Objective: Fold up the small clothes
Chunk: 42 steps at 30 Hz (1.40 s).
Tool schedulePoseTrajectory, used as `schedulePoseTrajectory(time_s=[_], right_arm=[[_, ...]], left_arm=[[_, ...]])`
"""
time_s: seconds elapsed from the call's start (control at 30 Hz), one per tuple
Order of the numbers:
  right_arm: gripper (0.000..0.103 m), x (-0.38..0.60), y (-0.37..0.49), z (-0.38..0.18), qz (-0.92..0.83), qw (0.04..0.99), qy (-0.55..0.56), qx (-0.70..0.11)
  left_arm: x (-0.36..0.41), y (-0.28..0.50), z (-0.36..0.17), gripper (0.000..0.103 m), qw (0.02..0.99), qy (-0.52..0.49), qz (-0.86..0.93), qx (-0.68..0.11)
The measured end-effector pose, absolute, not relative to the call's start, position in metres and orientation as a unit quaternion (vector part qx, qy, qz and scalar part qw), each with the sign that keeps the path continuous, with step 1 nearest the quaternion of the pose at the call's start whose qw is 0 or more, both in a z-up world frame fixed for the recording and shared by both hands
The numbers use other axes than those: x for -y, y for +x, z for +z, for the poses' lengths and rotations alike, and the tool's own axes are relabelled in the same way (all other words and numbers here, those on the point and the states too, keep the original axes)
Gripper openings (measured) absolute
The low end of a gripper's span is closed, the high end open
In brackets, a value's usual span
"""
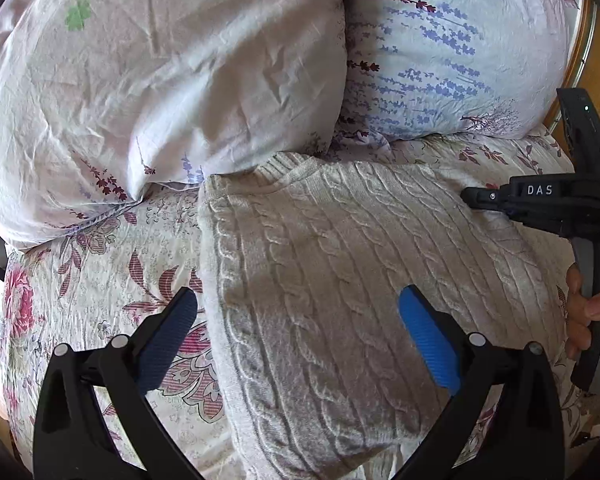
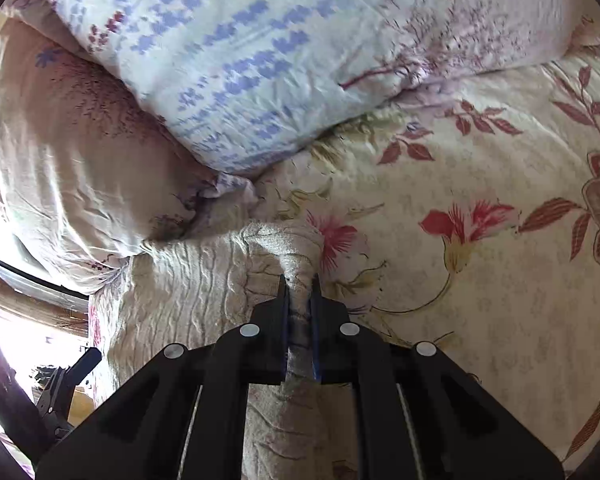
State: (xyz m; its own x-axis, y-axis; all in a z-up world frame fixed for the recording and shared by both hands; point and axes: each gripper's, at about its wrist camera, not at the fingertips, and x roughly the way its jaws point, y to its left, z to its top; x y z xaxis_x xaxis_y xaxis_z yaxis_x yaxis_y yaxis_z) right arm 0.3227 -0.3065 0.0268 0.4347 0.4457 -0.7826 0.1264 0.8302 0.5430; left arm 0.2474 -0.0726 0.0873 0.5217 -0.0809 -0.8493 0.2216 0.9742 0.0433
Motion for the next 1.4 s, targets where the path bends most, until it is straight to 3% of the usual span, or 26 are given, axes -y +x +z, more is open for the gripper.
schedulePoseTrajectory(time_s=[0.13, 0.27, 0.53, 0.7, 1.0, 1.4], right_arm=[[0.014, 0.306, 0.321, 0.031, 0.115, 0.793, 0.286, -0.525], [0.044, 0.328, 0.305, 0.050, 0.132, 0.786, 0.309, -0.518], [0.043, 0.308, 0.274, 0.044, 0.129, 0.796, 0.223, -0.547], [0.047, 0.299, 0.274, 0.050, 0.099, 0.823, 0.148, -0.539], [0.047, 0.284, 0.197, 0.108, 0.161, 0.888, 0.087, -0.421], [0.047, 0.243, 0.161, 0.052, 0.106, 0.880, -0.039, -0.462]], left_arm=[[0.070, 0.247, 0.083, 0.101, 0.864, 0.070, -0.085, -0.491], [0.070, 0.240, 0.091, 0.101, 0.870, 0.062, -0.095, -0.480], [0.089, 0.240, 0.075, 0.101, 0.851, 0.101, -0.098, -0.505], [0.094, 0.246, 0.070, 0.101, 0.850, 0.115, -0.088, -0.507], [0.039, 0.211, 0.094, 0.101, 0.877, 0.072, -0.056, -0.471], [0.016, 0.185, 0.058, 0.101, 0.861, 0.027, -0.079, -0.502]])
